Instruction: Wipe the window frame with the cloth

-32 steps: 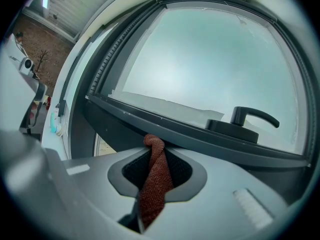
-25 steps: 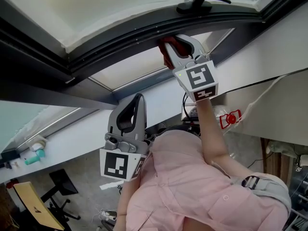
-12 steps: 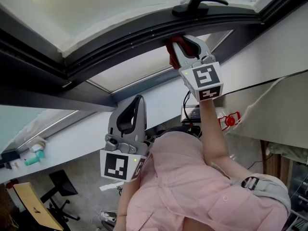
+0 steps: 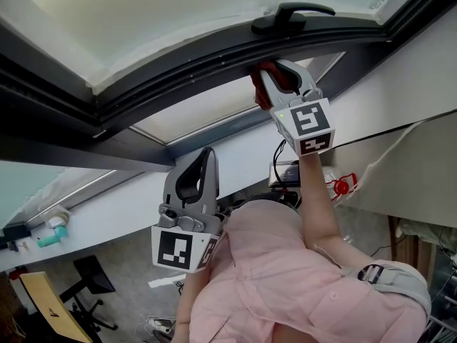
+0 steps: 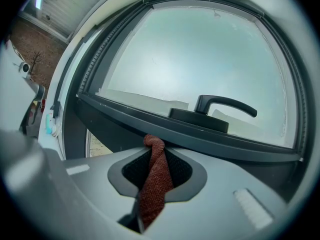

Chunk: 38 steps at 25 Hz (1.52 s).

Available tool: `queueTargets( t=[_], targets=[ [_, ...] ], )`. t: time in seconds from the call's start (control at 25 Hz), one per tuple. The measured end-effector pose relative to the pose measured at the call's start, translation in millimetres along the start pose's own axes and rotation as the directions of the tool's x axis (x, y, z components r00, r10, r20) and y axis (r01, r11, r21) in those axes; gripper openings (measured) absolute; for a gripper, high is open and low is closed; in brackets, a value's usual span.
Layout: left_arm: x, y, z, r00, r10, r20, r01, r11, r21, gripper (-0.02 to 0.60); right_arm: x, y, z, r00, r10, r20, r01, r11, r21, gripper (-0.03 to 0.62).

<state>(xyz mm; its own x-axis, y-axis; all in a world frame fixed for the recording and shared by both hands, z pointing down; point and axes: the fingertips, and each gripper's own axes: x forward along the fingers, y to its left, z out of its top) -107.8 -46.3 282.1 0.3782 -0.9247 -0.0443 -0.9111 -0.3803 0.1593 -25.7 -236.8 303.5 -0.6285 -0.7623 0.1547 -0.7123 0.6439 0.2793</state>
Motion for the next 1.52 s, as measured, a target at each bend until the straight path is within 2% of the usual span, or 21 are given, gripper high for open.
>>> queueTargets(
  t=[0.36,0.52,0.64,0.76,1.24,1.52],
  targets=[
    [2,-3,-1,1.0,0.028,0.003,-0.028,0.999,0.015,-0.005,-4,-20,-5,0.999,-0.046,-0.001,0.046,0.999,0.02,0.066],
    [1,-7,-4,0.999,0.048,0.011,-0.048,0.999,-0.012,-0.005,-7,-21,-9,0.999,-0.035,-0.003,0.035,0.999,0.019,0.066],
    [-5,-10,-11,0.999,0.049,-0.019,-0.05,0.999,-0.011,-0.005,-9,-19,-11,1.0,-0.018,-0.012,0.019,1.0,0.02,0.066],
    [-7,-9,-10,0.998,0.067,-0.016,-0.067,0.998,-0.013,-0.005,-8,-23,-11,1.0,-0.023,-0.013,0.023,1.0,0.014,0.066],
    [-15,-8,-6,0.992,0.125,0.011,-0.125,0.992,-0.02,-0.005,-13,-59,-23,0.993,-0.106,-0.049,0.109,0.992,0.057,0.065],
    [-38,-1,-7,0.981,0.194,0.001,-0.194,0.981,-0.028,-0.005,-18,-63,-31,0.984,-0.156,-0.083,0.162,0.983,0.08,0.064]
  ],
)
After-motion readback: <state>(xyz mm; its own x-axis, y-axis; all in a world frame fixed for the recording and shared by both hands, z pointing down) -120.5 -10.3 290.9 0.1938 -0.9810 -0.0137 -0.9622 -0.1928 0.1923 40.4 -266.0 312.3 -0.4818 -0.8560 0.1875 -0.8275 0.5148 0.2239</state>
